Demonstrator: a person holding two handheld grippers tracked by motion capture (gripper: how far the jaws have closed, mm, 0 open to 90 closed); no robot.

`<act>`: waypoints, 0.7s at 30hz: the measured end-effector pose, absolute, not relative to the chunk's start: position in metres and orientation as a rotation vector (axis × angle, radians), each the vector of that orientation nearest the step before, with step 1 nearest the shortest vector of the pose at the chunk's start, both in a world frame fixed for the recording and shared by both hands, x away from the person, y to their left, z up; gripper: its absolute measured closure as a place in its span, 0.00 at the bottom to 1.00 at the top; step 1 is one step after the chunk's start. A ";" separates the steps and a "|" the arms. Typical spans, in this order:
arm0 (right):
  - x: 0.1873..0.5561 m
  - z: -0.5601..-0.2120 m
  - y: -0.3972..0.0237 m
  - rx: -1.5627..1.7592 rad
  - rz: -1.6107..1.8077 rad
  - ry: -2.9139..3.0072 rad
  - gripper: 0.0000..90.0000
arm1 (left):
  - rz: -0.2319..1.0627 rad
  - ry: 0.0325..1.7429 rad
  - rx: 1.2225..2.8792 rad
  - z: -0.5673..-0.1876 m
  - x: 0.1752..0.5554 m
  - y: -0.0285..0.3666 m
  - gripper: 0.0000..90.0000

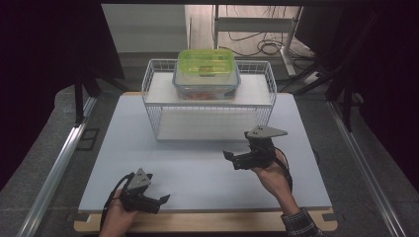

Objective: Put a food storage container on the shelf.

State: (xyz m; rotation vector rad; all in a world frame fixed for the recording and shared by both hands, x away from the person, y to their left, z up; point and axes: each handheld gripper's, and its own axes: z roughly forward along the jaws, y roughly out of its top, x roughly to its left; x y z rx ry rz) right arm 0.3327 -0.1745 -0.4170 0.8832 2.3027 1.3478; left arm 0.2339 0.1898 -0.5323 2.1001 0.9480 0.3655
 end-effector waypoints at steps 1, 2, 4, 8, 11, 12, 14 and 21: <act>0.332 -0.418 -0.175 0.883 1.345 2.301 0.00 | 0.366 0.949 2.099 -0.532 0.234 0.190 0.04; 0.330 -0.420 -0.175 0.881 1.338 2.304 0.00 | 0.365 0.949 2.098 -0.532 0.234 0.190 0.04; 0.328 -0.423 -0.176 0.874 1.333 2.306 0.00 | 0.364 0.948 2.099 -0.533 0.234 0.190 0.04; 0.322 -0.429 -0.178 0.875 1.308 2.313 0.00 | 0.365 0.947 2.096 -0.532 0.234 0.190 0.04; 0.316 -0.432 -0.179 0.877 1.296 2.314 0.00 | 0.366 0.945 2.096 -0.532 0.234 0.191 0.04; 0.314 -0.433 -0.180 0.878 1.294 2.310 0.00 | 0.365 0.948 2.095 -0.532 0.234 0.191 0.04; 0.311 -0.435 -0.181 0.876 1.291 2.304 0.00 | 0.363 0.953 2.090 -0.533 0.234 0.193 0.04; 0.305 -0.443 -0.186 0.878 1.275 2.298 0.00 | 0.361 0.956 2.071 -0.533 0.235 0.195 0.04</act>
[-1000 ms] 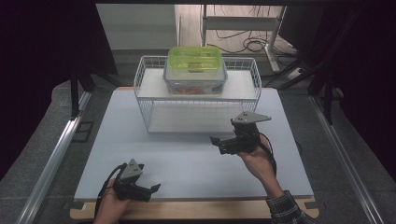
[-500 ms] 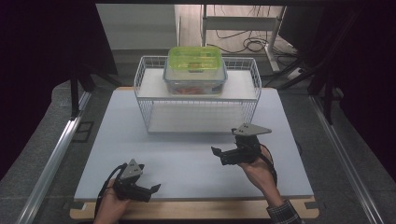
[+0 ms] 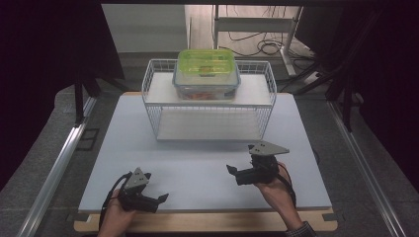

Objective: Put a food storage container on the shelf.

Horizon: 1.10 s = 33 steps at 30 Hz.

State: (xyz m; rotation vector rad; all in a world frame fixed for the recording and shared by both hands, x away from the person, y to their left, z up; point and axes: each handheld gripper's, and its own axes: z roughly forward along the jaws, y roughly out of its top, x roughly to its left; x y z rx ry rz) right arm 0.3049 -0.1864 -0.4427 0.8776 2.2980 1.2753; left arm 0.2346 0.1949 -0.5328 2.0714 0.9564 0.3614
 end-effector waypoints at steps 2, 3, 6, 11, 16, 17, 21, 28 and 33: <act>0.303 -0.445 -0.188 0.882 1.273 2.300 0.00 | 0.362 0.956 2.072 -0.533 0.235 0.195 0.04; 0.302 -0.446 -0.189 0.886 1.271 2.301 0.00 | 0.361 0.958 2.069 -0.533 0.235 0.195 0.04; 0.299 -0.448 -0.192 0.891 1.269 2.299 0.00 | 0.360 0.960 2.063 -0.534 0.235 0.195 0.04; 0.294 -0.454 -0.199 0.909 1.255 2.294 0.00 | 0.358 0.956 2.065 -0.534 0.235 0.195 0.04; 0.290 -0.461 -0.205 0.936 1.233 2.283 0.00 | 0.357 0.949 2.073 -0.534 0.235 0.195 0.04; 0.289 -0.462 -0.207 0.938 1.225 2.281 0.00 | 0.357 0.948 2.074 -0.534 0.235 0.195 0.04; 0.287 -0.468 -0.211 0.952 1.212 2.269 0.00 | 0.359 0.948 2.074 -0.534 0.235 0.195 0.04; 0.284 -0.477 -0.218 0.970 1.179 2.268 0.00 | 0.358 0.945 2.078 -0.534 0.235 0.194 0.04; 0.283 -0.484 -0.223 0.980 1.149 2.272 0.00 | 0.358 0.944 2.080 -0.535 0.235 0.194 0.04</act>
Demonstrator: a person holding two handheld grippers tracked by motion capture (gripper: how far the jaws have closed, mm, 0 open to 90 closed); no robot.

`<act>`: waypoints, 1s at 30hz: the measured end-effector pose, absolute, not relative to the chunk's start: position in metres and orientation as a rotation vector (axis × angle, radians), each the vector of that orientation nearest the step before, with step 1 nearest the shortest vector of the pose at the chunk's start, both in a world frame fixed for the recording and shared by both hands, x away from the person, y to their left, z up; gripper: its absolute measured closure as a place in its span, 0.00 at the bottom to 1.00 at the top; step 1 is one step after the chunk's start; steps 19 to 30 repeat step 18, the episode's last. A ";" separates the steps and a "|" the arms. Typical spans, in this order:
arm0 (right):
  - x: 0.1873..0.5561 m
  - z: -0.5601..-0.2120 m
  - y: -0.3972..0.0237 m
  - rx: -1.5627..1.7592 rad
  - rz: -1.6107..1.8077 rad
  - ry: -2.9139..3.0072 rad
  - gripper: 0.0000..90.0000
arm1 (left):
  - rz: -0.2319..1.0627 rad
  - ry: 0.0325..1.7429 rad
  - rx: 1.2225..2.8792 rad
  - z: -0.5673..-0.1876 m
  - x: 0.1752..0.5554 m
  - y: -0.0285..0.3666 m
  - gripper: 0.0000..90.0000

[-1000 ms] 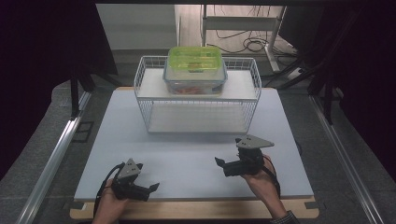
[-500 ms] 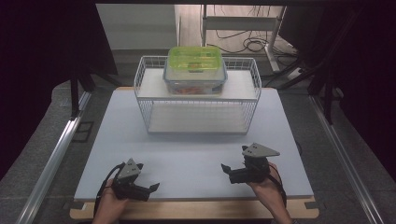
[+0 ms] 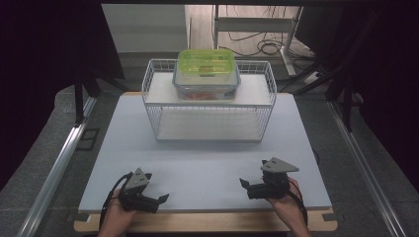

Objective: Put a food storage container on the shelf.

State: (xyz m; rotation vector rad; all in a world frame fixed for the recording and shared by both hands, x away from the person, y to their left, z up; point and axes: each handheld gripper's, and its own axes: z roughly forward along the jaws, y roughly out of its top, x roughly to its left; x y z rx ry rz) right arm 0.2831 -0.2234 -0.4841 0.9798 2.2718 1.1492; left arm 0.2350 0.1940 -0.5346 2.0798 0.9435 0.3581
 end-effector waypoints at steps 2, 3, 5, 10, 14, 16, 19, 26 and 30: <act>0.283 -0.487 -0.225 0.985 1.144 2.279 0.00 | 0.357 0.942 2.082 -0.535 0.235 0.194 0.04; 0.282 -0.489 -0.225 0.986 1.141 2.282 0.00 | 0.357 0.941 2.083 -0.535 0.235 0.194 0.04; 0.282 -0.491 -0.226 0.987 1.134 2.290 0.00 | 0.357 0.940 2.084 -0.535 0.235 0.193 0.04; 0.282 -0.500 -0.228 1.001 1.124 2.319 0.00 | 0.356 0.938 2.086 -0.535 0.235 0.193 0.04; 0.284 -0.507 -0.228 1.023 1.102 2.359 0.00 | 0.354 0.939 2.086 -0.535 0.235 0.193 0.04; 0.285 -0.510 -0.228 1.032 1.082 2.382 0.00 | 0.350 0.941 2.079 -0.535 0.235 0.194 0.03; 0.286 -0.512 -0.227 1.037 1.054 2.391 0.00 | 0.346 0.945 2.064 -0.534 0.236 0.195 0.03; 0.286 -0.512 -0.227 1.037 1.054 2.391 0.00 | 0.346 0.945 2.064 -0.534 0.236 0.195 0.03; 0.286 -0.512 -0.227 1.037 1.054 2.391 0.00 | 0.346 0.945 2.064 -0.534 0.236 0.195 0.03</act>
